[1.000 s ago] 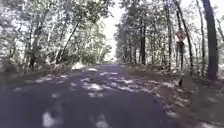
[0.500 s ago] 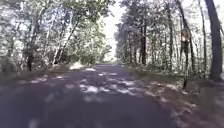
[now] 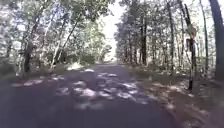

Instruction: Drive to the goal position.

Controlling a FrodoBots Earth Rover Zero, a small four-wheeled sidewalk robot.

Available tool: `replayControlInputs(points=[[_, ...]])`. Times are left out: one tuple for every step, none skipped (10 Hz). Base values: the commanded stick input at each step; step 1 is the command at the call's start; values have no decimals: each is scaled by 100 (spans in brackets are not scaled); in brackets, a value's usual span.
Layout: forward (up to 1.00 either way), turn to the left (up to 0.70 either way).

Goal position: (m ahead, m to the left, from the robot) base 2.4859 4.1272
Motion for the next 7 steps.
replayControlInputs(points=[[45,0],[45,0],[45,0],[45,0],[45,0],[45,0],[45,0]])
